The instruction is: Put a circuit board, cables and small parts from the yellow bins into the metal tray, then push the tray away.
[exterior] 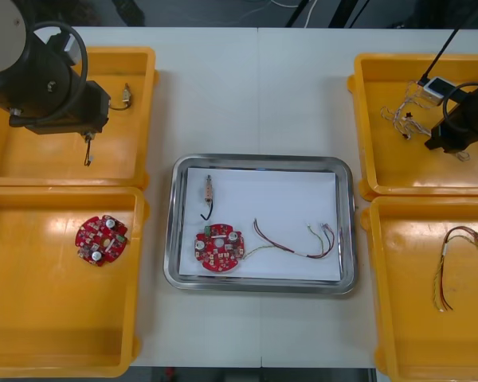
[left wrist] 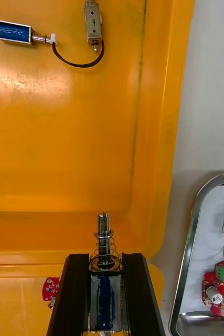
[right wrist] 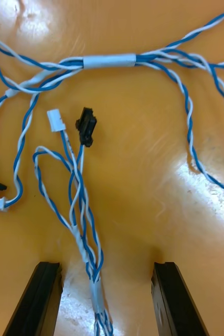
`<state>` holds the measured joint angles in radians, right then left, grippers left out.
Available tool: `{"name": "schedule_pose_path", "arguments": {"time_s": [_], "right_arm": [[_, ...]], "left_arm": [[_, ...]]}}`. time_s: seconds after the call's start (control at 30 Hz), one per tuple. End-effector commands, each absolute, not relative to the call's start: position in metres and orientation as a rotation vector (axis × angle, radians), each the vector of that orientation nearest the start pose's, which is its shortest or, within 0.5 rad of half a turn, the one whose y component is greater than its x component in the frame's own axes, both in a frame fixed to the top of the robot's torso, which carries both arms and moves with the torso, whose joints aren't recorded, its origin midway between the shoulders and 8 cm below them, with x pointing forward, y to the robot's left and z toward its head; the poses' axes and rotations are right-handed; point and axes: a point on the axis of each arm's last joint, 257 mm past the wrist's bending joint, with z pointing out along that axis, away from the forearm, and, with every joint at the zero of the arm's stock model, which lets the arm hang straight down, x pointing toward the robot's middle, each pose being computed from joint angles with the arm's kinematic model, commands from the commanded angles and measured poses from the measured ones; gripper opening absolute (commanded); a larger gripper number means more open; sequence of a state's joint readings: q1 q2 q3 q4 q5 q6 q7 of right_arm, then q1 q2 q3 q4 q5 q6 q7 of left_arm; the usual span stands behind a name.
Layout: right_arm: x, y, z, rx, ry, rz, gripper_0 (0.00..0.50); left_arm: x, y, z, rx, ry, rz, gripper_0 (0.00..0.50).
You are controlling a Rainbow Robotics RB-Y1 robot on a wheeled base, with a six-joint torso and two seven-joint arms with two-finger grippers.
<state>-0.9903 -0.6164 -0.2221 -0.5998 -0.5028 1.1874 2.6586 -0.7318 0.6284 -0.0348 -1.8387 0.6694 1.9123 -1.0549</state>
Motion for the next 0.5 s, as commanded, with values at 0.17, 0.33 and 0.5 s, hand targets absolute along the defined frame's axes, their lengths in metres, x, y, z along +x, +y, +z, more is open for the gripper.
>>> {"name": "schedule_pose_path", "arguments": {"time_s": [0.17, 0.33, 0.5], "right_arm": [[0.629, -0.408, -0.207, -1.002, 2.368, -0.301, 0.500], [0.627, -0.412, -0.211, -0.999, 2.376, -0.302, 0.463], [0.623, -0.413, -0.217, -0.992, 2.387, -0.293, 0.000]], "left_arm": [[0.497, 0.250, -0.097, -0.229, 2.577, -0.164, 0.000], [0.497, 0.250, -0.097, -0.231, 2.577, -0.164, 0.000], [0.496, 0.250, -0.097, -0.232, 2.577, -0.166, 0.000]]}}
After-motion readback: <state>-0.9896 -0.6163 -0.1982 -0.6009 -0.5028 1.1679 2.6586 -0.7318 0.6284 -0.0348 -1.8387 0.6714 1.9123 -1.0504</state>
